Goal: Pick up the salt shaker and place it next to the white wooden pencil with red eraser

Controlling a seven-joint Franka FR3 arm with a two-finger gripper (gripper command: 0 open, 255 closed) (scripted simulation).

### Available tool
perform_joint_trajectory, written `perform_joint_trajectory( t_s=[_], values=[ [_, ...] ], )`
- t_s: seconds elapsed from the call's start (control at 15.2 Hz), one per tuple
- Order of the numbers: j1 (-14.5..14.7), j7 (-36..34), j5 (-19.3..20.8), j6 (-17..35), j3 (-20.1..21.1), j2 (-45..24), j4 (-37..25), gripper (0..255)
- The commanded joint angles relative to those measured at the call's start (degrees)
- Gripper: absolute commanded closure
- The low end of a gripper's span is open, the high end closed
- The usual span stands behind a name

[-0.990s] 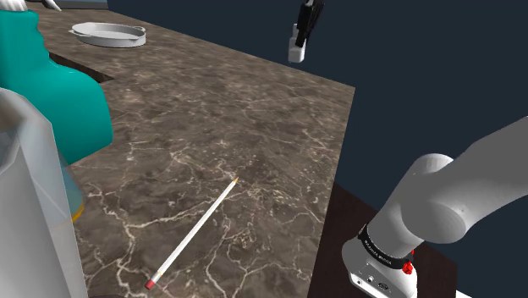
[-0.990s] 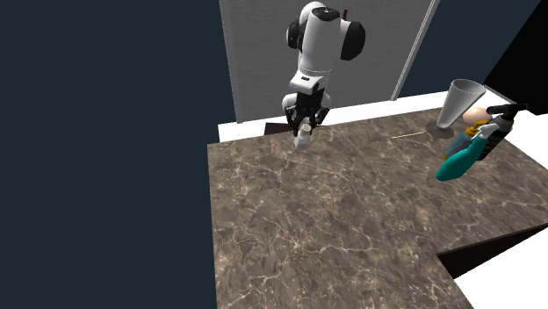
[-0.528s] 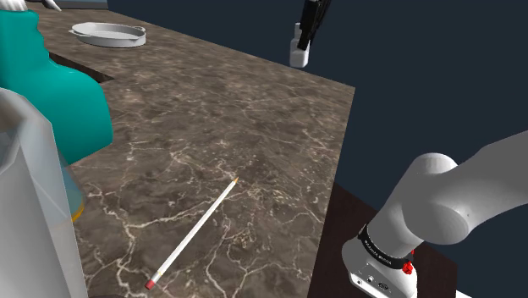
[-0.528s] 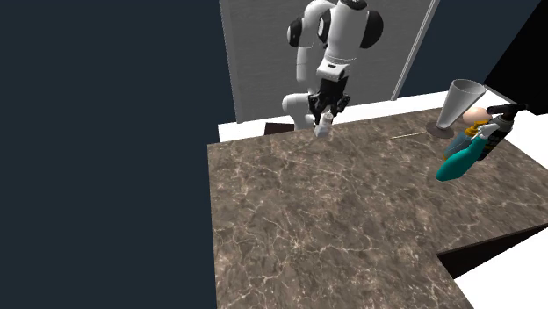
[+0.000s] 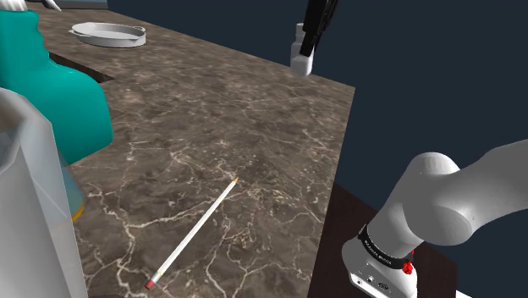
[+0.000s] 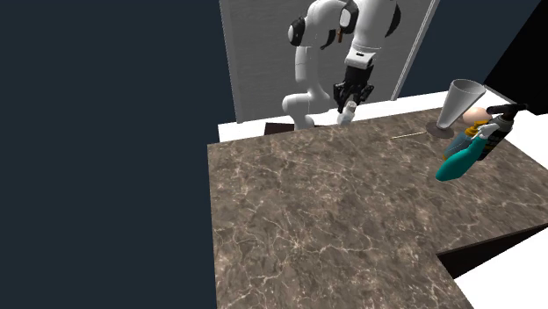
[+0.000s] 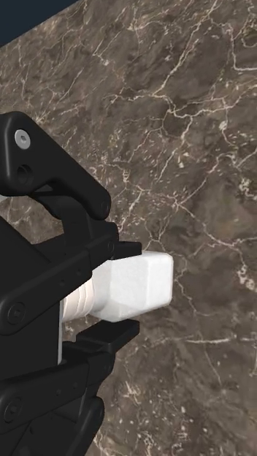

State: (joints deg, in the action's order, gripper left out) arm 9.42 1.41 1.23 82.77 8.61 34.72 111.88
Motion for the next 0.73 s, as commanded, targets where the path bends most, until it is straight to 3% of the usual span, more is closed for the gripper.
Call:
perform_joint_trajectory(
  t_s=[0.0, 0.66],
  values=[
    [0.79, -3.01, -1.32, -1.34, 2.44, 1.37, 0.18, 255],
    [3.19, -16.47, -7.36, -6.79, 13.77, 2.17, -4.8, 255]
  ],
)
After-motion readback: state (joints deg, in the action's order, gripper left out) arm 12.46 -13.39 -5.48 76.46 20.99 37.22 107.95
